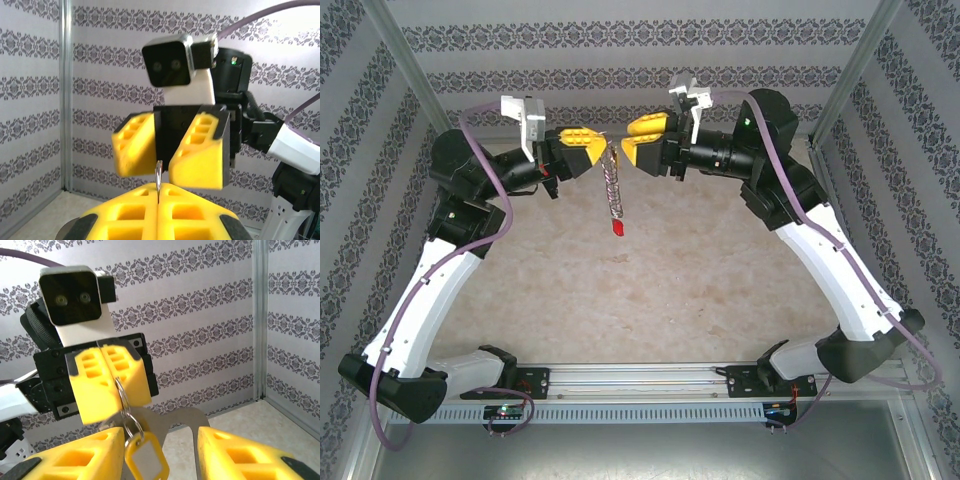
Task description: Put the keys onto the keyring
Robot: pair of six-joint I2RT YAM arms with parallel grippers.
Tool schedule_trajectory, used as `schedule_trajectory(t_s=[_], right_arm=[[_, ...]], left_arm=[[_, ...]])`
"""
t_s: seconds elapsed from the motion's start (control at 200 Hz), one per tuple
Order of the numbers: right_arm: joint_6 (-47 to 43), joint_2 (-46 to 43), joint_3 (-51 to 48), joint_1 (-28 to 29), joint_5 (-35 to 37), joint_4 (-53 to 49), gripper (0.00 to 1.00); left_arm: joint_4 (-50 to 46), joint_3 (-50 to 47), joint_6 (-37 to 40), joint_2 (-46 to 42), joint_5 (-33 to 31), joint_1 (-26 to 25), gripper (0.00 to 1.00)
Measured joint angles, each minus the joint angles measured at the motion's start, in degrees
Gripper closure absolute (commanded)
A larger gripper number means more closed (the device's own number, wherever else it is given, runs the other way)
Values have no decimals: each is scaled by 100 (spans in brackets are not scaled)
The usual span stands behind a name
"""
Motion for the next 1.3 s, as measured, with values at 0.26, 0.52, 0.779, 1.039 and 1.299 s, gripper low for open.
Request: schedule_trajectory(t_s=[0.26, 0.52, 0.779, 1.039, 1.299], right_arm=[[24, 184, 264, 146, -216, 28, 54], [22, 216, 352, 188, -234, 55, 53], [20, 262, 514, 251, -186, 170, 52], [26, 525, 785, 315, -221, 282, 61], [-35, 560, 861, 365, -291, 286, 87]], left_arm=[[732, 0, -544, 90, 138, 96, 100], [1147, 0, -922, 214, 258, 131, 100], [1252, 0, -1058, 243, 382, 131, 100], [1351, -2, -1165, 251, 439, 131, 100], [1386, -13, -1189, 256, 455, 136, 100]])
